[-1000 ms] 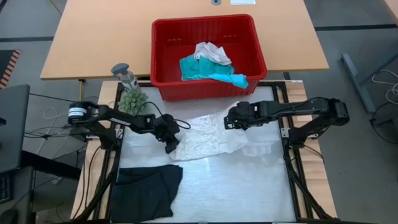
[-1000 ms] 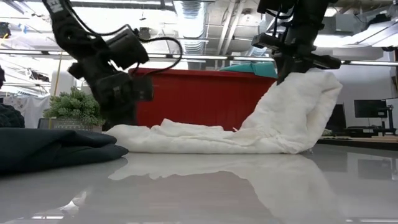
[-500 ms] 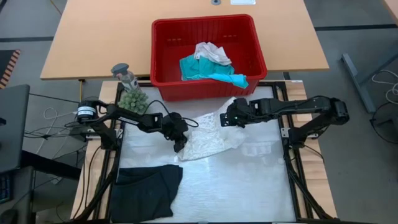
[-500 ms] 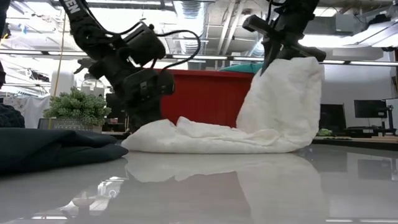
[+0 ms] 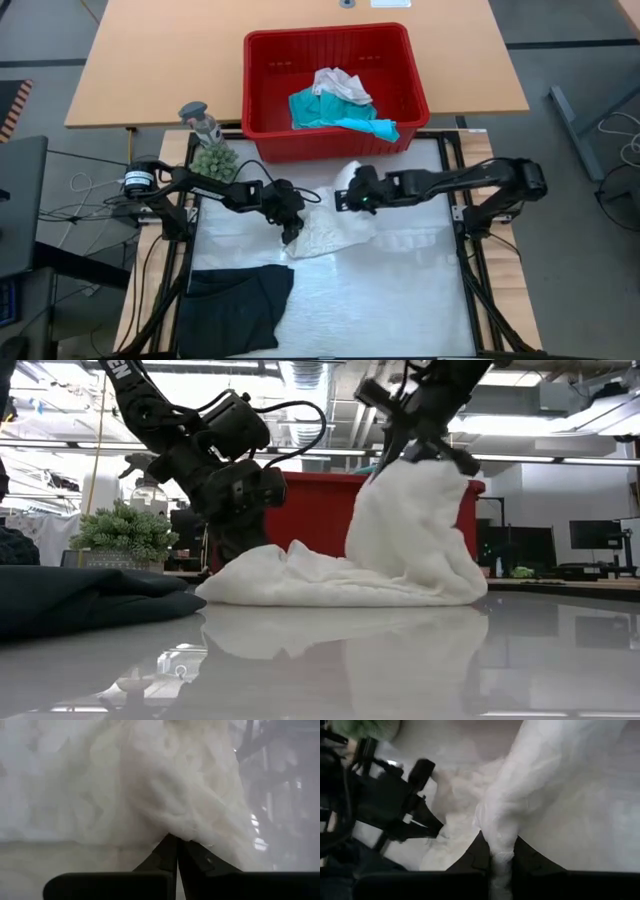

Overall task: Fold Laundry from Bin
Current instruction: Fold the white dress

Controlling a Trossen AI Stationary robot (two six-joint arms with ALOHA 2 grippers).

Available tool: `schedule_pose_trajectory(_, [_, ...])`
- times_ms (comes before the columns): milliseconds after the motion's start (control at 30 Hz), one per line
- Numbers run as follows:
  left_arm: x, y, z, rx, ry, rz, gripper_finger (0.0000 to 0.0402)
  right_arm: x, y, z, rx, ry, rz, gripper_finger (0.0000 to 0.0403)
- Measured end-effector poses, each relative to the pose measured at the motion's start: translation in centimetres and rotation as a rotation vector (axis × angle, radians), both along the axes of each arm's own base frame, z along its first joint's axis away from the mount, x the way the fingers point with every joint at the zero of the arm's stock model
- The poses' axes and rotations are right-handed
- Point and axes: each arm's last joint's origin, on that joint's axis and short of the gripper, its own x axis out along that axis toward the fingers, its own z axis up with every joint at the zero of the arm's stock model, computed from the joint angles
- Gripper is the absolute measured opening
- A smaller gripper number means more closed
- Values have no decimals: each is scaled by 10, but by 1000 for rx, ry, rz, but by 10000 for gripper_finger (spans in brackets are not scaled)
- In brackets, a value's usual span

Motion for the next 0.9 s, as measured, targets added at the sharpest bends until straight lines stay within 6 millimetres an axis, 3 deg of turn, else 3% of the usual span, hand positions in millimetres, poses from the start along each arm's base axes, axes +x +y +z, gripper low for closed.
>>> schedule_pose_trajectory(133, [-4, 3, 3, -93, 19, -8, 0, 13, 4, 1, -19, 15, 35, 57])
schedule_pose_trajectory(267, [-11, 11, 20, -158, -15, 16, 0, 26, 3, 8, -54, 8, 77, 57])
schedule_pose_trajectory(400, [-28, 17, 37, -166, 25, 58, 0, 36, 1, 13, -76, 28, 106, 57])
schedule_pose_trajectory(600, [-60, 18, 57, -128, 139, 116, 0, 49, 3, -4, -68, 100, 144, 57])
schedule_pose_trajectory(767, [-84, 9, 60, -118, 265, 129, 0, 52, 6, -7, -55, 107, 163, 57])
schedule_pose_trajectory(900, [-84, -1, 51, 46, 258, 154, 0, 52, 6, -7, -61, 104, 163, 57])
